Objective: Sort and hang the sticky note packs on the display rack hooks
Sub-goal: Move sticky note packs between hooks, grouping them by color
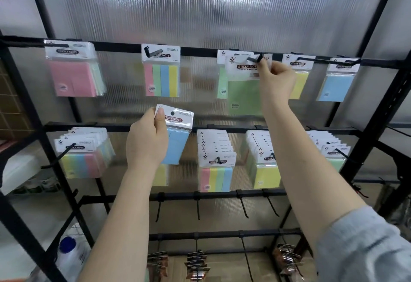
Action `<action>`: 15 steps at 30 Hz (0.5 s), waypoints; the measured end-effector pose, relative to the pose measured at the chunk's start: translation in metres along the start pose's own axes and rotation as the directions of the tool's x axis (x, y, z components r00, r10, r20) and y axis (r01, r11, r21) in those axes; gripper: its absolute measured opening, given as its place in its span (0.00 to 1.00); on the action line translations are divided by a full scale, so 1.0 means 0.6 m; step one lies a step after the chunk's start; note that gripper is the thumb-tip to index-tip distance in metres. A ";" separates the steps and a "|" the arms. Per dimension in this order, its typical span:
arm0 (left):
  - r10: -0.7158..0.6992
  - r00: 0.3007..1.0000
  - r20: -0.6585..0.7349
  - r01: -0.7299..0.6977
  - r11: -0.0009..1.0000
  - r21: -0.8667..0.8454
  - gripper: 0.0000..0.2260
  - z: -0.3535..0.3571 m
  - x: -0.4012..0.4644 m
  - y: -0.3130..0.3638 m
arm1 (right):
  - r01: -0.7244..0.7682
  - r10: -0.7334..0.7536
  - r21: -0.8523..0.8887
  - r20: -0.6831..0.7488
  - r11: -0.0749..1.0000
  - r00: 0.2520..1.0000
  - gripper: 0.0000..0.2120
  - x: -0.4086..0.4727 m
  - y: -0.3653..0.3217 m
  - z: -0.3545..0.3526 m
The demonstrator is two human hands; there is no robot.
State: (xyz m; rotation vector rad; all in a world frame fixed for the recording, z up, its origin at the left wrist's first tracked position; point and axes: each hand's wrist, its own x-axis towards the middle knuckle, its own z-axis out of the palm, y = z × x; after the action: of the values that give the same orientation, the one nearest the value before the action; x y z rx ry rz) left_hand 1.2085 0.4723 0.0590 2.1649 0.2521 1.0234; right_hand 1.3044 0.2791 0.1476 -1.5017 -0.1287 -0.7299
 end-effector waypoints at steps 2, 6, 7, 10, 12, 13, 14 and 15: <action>-0.002 1.000 0.002 0.002 1.000 0.004 0.18 0.002 0.002 0.002 | 0.021 -0.021 -0.052 -0.003 0.998 1.000 0.23 0.021 0.009 0.013; 0.020 1.000 0.016 -0.020 1.000 -0.022 0.18 0.010 0.008 0.002 | -0.015 0.012 -0.153 -0.020 0.988 1.000 0.17 0.059 0.027 0.038; 0.032 0.999 0.021 -0.032 0.999 -0.027 0.17 0.012 0.010 0.003 | -0.022 0.018 -0.173 -0.025 0.985 1.000 0.16 0.065 0.030 0.042; 0.063 0.997 0.036 -0.062 0.998 -0.029 0.17 0.015 0.013 0.012 | -0.029 0.025 -0.244 -0.020 0.969 0.999 0.12 0.076 0.037 0.051; 0.069 0.997 0.043 -0.067 0.997 -0.036 0.17 0.016 0.016 0.018 | -0.030 0.029 -0.279 -0.010 0.960 1.000 0.11 0.083 0.041 0.054; 0.069 0.997 0.043 -0.067 0.997 -0.043 0.17 0.017 0.017 0.020 | -0.029 0.029 -0.291 -0.006 0.956 1.000 0.10 0.087 0.042 0.055; 0.069 0.997 0.042 -0.066 0.997 -0.049 0.16 0.018 0.019 0.021 | -0.026 0.026 -0.300 -0.004 0.954 1.000 0.10 0.091 0.043 0.057; 0.071 0.997 0.039 -0.069 0.996 -0.055 0.16 0.019 0.021 0.023 | -0.026 0.027 -0.305 0.000 0.952 1.000 0.10 0.095 0.044 0.058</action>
State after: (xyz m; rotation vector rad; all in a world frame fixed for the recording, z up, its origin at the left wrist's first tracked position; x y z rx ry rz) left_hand 1.2236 0.4622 0.0707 2.1574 0.1287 1.0118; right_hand 1.3747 0.2887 0.1575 -1.7957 0.0028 -0.7497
